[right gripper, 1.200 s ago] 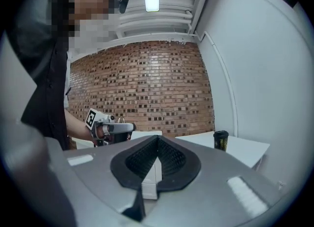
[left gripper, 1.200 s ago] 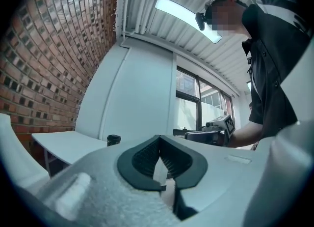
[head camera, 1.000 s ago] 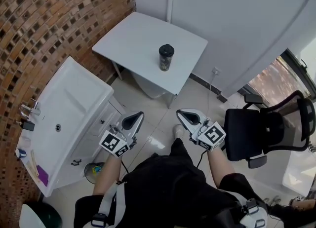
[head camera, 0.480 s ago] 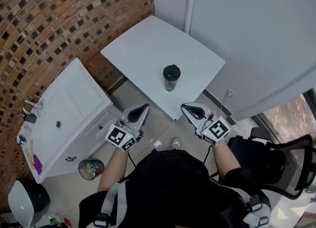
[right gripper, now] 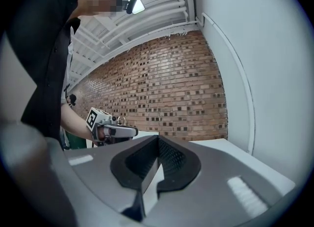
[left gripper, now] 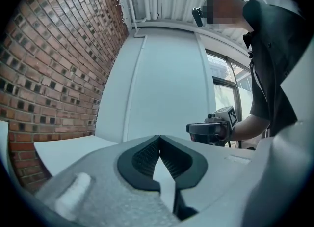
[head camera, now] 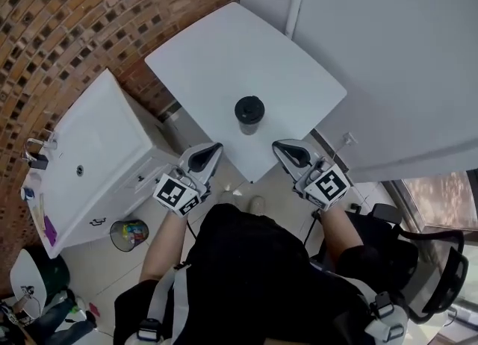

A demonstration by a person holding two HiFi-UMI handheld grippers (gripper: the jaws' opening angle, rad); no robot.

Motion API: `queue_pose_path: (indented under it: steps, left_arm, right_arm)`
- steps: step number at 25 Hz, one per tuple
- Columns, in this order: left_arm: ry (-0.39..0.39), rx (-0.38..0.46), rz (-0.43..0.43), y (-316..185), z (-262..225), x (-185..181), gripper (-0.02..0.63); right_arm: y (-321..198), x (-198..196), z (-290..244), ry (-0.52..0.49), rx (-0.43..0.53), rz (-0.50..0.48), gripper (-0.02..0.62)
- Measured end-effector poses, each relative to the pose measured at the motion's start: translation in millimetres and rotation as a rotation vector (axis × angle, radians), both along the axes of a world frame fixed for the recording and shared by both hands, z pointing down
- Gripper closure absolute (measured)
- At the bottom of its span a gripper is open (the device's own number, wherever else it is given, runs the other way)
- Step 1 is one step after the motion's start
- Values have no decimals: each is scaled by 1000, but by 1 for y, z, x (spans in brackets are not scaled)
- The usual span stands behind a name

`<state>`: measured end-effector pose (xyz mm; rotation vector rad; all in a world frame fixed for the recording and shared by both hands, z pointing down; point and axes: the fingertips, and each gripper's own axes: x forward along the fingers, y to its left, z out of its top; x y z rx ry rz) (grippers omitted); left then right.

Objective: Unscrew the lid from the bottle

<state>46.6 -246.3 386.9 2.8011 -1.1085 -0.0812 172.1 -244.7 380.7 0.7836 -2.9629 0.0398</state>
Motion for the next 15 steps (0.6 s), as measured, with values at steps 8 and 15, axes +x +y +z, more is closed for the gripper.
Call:
queue_pose_path:
  steps: [8, 15]
  left_arm:
    - [-2, -50, 44, -31, 15, 0, 603]
    - [-46, -77, 70, -45, 45, -3, 603]
  right_arm:
    - [-26, -5, 10, -7, -38, 63, 591]
    - [-37, -11, 37, 22, -73, 99, 591]
